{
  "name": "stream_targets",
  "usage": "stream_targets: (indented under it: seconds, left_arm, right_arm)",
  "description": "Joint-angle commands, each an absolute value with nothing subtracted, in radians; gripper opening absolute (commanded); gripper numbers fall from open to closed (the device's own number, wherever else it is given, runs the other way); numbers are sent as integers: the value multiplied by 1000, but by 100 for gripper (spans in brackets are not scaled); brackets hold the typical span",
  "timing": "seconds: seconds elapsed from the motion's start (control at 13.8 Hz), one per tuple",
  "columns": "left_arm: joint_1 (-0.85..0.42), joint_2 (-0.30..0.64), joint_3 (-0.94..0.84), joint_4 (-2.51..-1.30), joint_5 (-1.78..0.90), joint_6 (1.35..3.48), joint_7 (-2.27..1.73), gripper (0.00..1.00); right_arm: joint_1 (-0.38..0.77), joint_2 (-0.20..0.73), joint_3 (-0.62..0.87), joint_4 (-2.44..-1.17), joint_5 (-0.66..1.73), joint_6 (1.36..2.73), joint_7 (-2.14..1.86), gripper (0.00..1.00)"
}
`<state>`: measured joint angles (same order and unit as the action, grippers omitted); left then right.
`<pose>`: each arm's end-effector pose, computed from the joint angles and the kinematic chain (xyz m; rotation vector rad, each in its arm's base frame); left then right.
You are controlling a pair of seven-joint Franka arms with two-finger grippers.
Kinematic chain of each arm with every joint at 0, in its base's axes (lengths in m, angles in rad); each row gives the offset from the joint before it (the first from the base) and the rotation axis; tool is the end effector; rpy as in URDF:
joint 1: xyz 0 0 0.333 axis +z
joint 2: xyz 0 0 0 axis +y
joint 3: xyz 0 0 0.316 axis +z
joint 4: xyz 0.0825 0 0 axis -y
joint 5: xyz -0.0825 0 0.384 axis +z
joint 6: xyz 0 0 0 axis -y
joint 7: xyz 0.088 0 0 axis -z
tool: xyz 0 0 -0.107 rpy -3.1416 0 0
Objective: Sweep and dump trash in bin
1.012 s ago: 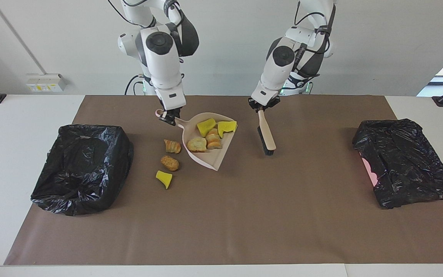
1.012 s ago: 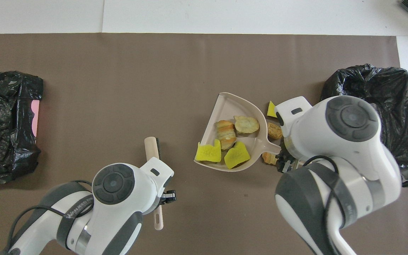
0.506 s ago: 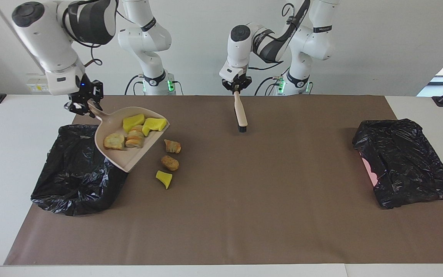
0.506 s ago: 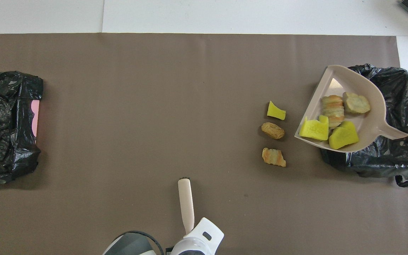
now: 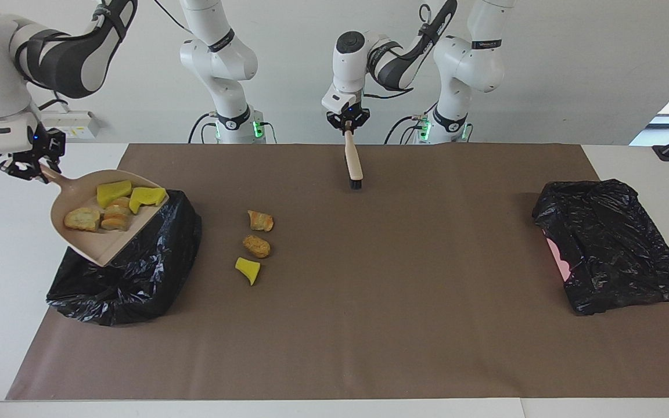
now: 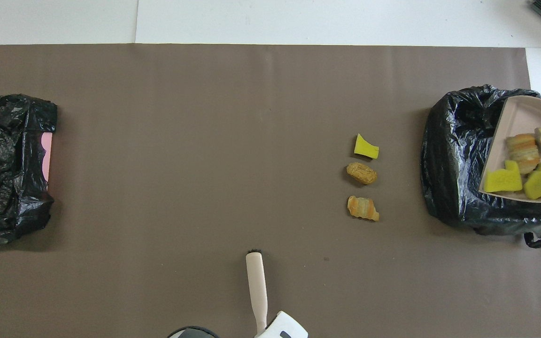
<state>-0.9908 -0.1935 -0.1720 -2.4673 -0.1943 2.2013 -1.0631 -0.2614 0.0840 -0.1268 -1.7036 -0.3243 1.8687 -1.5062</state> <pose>0.1717 -0.4128 0.3596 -3.1214 -0.0394 0.2182 0.5458 -0.2468 0.5440 2.3672 1.6232 -0.3130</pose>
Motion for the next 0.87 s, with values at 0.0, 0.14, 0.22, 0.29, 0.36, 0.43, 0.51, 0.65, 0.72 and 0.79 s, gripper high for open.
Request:
stream_targets:
  seconds: [0.0, 0.14, 0.22, 0.29, 0.36, 0.43, 0.51, 0.65, 0.72, 0.79]
  left_arm:
    - [-1011, -187, -158, -2493, -190, 2249, -1080, 0]
    - [-1014, -149, -158, -2494, -189, 2255, -1080, 0]
    - [-1014, -137, -158, -2493, -189, 2253, -1080, 0]
    - [-1014, -137, -158, -2491, -190, 2250, -1080, 0]
    - [-1012, -137, -156, -2488, -190, 2240, -1075, 5]
    - [-1011, -133, -156, -2482, -190, 2238, -1074, 29]
    - [-1002, -132, -156, -2476, -189, 2237, -1074, 59]
    - [-979, -135, -152, -2448, -187, 2224, -1034, 100]
    - [-947, -137, -150, -2419, -180, 2201, -997, 100]
    - [-904, -135, -153, -2381, -169, 2156, -970, 100]
  right_arm:
    - [-238, 92, -110, -1692, -438, 1896, -1580, 0]
    - [-224, 91, -103, -1703, -492, 1931, -1620, 0]
    - [-200, 87, -103, -1715, -541, 1946, -1647, 0]
    - [-171, 92, -103, -1727, -613, 1954, -1667, 0]
    - [-169, 91, -103, -1739, -642, 1969, -1675, 0]
    - [-164, 91, -103, -1752, -658, 1985, -1695, 0]
    - [-158, 86, -103, -1769, -679, 2006, -1725, 0]
    - [-152, 81, -100, -1778, -750, 2023, -1736, 0]
    - [-128, 81, -100, -1778, -777, 2023, -1738, 0]
    - [-112, 81, -100, -1776, -822, 2022, -1738, 0]
